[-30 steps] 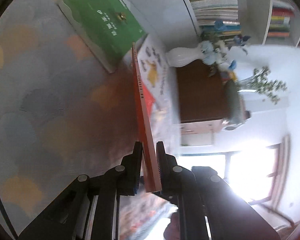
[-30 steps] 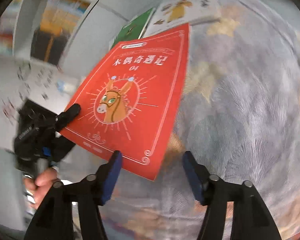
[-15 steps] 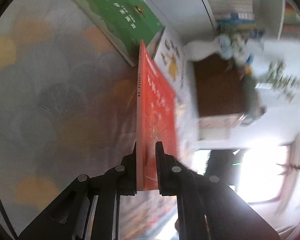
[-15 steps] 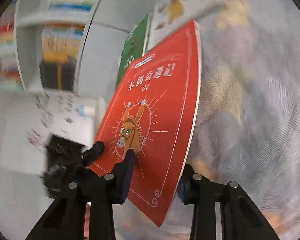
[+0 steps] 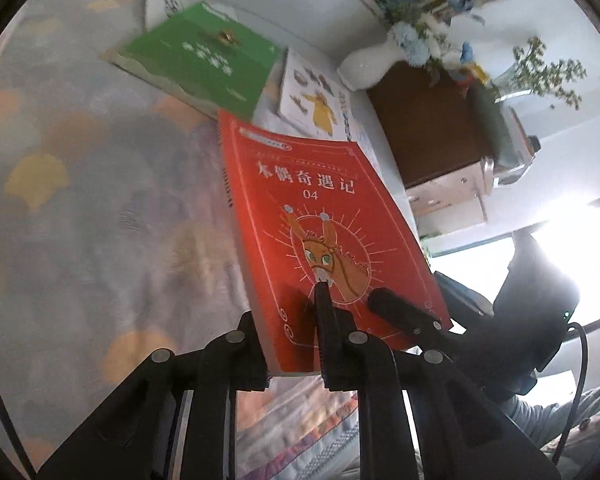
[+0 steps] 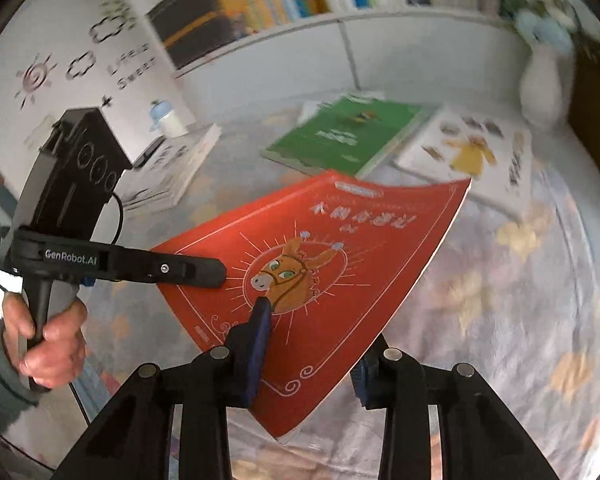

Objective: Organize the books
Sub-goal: 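Lift the red book with the right tool and flip it cover-up, then lay the red book on the stack by the milk bottle, open right tool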

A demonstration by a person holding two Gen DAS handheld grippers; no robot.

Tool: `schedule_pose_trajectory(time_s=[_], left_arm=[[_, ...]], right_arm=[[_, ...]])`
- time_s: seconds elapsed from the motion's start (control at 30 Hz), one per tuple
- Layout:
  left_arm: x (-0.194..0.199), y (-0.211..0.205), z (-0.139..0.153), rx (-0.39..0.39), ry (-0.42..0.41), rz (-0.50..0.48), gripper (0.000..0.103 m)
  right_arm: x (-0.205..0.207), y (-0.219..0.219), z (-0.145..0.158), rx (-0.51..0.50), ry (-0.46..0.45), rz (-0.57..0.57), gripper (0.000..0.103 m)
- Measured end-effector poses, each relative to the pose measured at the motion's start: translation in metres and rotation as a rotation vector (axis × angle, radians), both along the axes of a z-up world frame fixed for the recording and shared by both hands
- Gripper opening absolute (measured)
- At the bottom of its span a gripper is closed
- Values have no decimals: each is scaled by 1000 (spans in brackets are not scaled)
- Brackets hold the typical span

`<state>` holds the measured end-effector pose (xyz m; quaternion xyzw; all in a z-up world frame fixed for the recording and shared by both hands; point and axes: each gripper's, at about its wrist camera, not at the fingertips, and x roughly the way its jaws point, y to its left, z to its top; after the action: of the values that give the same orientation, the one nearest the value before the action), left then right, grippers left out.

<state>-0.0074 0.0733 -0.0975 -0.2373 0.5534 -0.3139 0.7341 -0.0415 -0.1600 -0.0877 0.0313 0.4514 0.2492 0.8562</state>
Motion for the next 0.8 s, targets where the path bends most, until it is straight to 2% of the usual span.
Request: schedule_pose_trajectory(time_s=[0.17, 0.37, 0.5, 0.63, 0.8], left_arm=[[-3, 59, 25, -43, -43, 106, 14], [-1, 144, 59, -12, -138, 236, 14], [7, 202, 69, 3, -178, 330, 14], [18, 257, 66, 34, -196, 422, 14], [33, 308, 32, 56, -157, 474, 15]], right_arm=[[11, 39, 27, 15, -53, 67, 34], [37, 119, 58, 40, -137, 185, 34], [62, 185, 73, 61, -180, 264, 34], [92, 243, 72, 103, -146, 318, 35], [137, 314, 46, 137, -32, 396, 36]])
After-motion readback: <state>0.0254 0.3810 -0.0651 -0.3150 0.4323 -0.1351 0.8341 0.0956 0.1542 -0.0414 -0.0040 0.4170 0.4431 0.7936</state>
